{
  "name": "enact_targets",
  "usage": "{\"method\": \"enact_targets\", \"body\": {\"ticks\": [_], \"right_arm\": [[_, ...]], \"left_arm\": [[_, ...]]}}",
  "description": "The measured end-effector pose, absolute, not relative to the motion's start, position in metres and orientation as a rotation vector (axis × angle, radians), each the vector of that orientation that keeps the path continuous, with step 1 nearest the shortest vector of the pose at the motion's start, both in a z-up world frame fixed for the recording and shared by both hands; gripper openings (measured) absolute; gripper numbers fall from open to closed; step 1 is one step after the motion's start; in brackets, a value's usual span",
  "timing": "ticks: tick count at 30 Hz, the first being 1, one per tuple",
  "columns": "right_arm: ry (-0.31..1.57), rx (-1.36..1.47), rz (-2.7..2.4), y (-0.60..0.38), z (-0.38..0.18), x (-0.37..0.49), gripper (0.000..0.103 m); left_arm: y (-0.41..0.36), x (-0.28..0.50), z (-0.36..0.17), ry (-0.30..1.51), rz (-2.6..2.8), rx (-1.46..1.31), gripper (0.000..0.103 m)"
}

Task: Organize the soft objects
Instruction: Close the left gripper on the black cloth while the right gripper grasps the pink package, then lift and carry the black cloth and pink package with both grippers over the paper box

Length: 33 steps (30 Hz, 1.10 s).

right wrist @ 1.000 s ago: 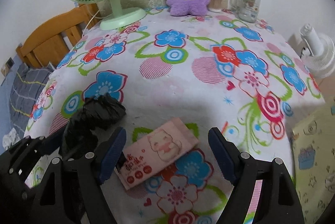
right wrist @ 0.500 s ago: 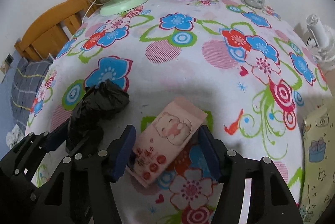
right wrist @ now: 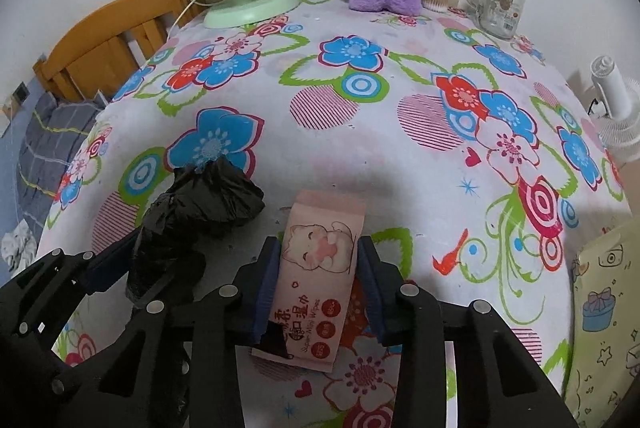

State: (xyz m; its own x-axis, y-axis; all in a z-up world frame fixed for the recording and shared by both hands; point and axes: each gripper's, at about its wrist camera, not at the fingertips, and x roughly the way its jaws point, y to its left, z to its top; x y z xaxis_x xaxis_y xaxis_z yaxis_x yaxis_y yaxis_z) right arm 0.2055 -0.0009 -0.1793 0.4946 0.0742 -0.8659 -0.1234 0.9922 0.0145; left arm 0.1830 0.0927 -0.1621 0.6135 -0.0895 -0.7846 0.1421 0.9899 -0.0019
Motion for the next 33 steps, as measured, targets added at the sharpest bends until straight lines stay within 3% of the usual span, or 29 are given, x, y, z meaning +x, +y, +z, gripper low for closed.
{"method": "enact_targets", "body": {"ticks": [33], "right_arm": [[0.824, -0.019, 0.124, -0.066, -0.085, 0.115, 0.041]], "left_arm": [[0.033, 0.099, -0.077, 0.718, -0.126, 0.033, 0.034]]}}
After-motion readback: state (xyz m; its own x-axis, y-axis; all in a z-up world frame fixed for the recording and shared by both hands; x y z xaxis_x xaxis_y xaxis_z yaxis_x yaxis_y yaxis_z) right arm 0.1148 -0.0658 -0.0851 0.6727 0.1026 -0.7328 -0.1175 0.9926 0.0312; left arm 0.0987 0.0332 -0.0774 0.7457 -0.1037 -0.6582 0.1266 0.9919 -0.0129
